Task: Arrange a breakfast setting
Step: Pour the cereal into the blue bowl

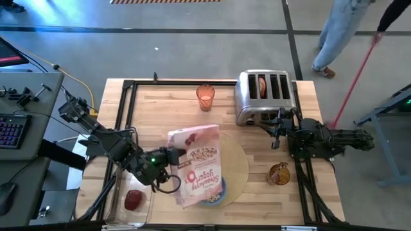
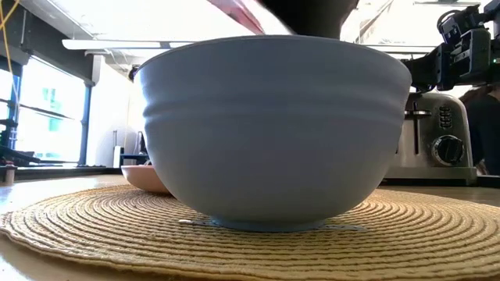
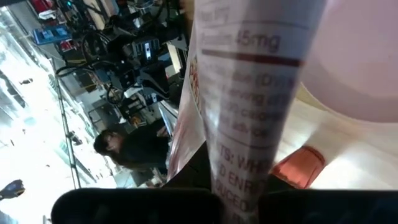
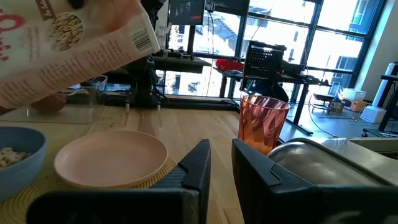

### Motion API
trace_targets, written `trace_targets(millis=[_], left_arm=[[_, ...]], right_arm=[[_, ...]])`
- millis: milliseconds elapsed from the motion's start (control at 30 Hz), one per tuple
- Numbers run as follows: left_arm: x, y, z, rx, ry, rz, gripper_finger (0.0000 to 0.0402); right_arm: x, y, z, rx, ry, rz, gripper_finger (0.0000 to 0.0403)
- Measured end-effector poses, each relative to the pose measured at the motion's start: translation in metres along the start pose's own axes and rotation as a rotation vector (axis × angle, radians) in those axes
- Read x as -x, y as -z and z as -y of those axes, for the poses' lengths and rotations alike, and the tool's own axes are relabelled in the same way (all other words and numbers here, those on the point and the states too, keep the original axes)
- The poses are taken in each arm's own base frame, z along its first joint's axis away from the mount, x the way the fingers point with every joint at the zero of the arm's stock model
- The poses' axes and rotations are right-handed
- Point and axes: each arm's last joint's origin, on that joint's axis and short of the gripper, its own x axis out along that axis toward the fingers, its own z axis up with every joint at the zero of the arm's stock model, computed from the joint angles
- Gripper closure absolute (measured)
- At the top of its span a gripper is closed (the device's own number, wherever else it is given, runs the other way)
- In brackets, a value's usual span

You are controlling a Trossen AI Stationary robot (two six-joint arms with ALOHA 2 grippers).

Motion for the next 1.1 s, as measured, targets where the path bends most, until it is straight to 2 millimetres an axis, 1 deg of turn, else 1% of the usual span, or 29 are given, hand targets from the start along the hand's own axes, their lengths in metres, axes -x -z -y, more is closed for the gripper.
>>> trace_targets(millis=[100, 233, 500, 633, 800, 1100], left_arm=[[0.000, 0.000, 0.001, 0.054, 0.004, -0.009, 0.0401], [0.002, 0.001, 0.004, 0.185, 0.005, -0.050, 0.0401], [0.004, 0.000, 0.005, 0.516, 0.002, -0.049, 0.0401], [0.003, 0.000, 0.005, 0.654, -0.001, -0.051, 0.0401], [0.001, 0.002, 0.005, 0.863, -0.010, -0.068, 0.0401], [-0.011, 0.019, 0.002, 1.250, -0.156, -0.221, 0.0401]], right_arm=[[0.000, 0.000, 0.000, 0.000, 0.000, 0.000, 0.0350], [0.000, 0.000, 0.000, 0.000, 0.000, 0.000, 0.0350], [0.000, 0.000, 0.000, 0.000, 0.000, 0.000, 0.0350], [0.000, 0.000, 0.000, 0.000, 0.000, 0.000, 0.0350], [0.000, 0.000, 0.000, 0.000, 0.000, 0.000, 0.0350], [0.000, 0.000, 0.000, 0.000, -0.001, 0.000, 0.0350]])
